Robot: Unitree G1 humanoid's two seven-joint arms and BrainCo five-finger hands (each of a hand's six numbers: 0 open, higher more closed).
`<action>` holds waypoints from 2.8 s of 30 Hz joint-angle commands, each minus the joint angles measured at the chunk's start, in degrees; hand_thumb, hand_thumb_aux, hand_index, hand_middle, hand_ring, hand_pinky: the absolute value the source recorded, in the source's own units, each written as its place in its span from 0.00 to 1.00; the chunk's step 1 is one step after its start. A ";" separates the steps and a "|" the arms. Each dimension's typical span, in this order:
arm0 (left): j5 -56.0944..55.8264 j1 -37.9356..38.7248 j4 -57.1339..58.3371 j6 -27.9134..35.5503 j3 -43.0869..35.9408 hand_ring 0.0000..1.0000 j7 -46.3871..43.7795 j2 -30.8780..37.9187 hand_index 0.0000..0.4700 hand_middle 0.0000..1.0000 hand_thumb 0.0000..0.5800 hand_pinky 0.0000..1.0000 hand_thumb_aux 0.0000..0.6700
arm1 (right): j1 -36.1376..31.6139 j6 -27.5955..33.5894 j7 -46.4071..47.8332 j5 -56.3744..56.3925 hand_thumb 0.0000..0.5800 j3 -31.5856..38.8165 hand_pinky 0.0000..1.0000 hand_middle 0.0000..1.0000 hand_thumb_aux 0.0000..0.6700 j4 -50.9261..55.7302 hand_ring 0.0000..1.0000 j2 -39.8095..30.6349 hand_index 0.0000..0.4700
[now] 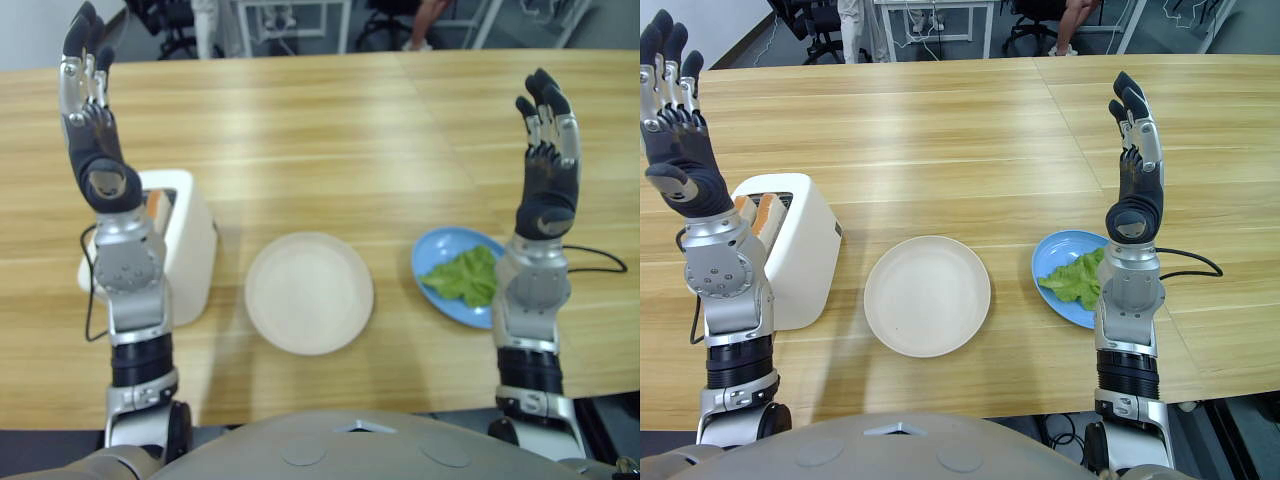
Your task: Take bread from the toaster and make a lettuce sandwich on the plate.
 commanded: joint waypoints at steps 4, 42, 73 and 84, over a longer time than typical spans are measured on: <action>-0.67 -0.30 -0.40 0.87 -0.33 0.00 -0.92 0.74 0.00 0.00 0.00 0.00 0.00 | 0.29 -0.07 0.16 0.18 0.00 0.39 0.00 0.00 0.00 -1.37 0.00 0.21 0.00; 18.96 33.88 8.31 12.78 21.45 0.00 -26.32 42.53 0.00 0.00 0.00 0.00 0.00 | 4.44 1.02 1.38 2.09 0.00 0.42 0.00 0.00 0.00 -7.46 0.00 -1.57 0.00; 24.49 36.74 7.46 16.24 12.53 0.00 -27.92 41.44 0.00 0.00 0.00 0.00 0.00 | 6.65 2.30 3.02 3.85 0.00 -1.38 0.00 0.00 0.00 -11.03 0.00 -2.82 0.00; 26.18 35.06 7.29 20.96 10.09 0.00 -26.69 41.19 0.00 0.00 0.00 0.00 0.00 | 7.26 2.14 3.03 3.68 0.00 -1.57 0.00 0.00 0.00 -11.26 0.00 -2.74 0.00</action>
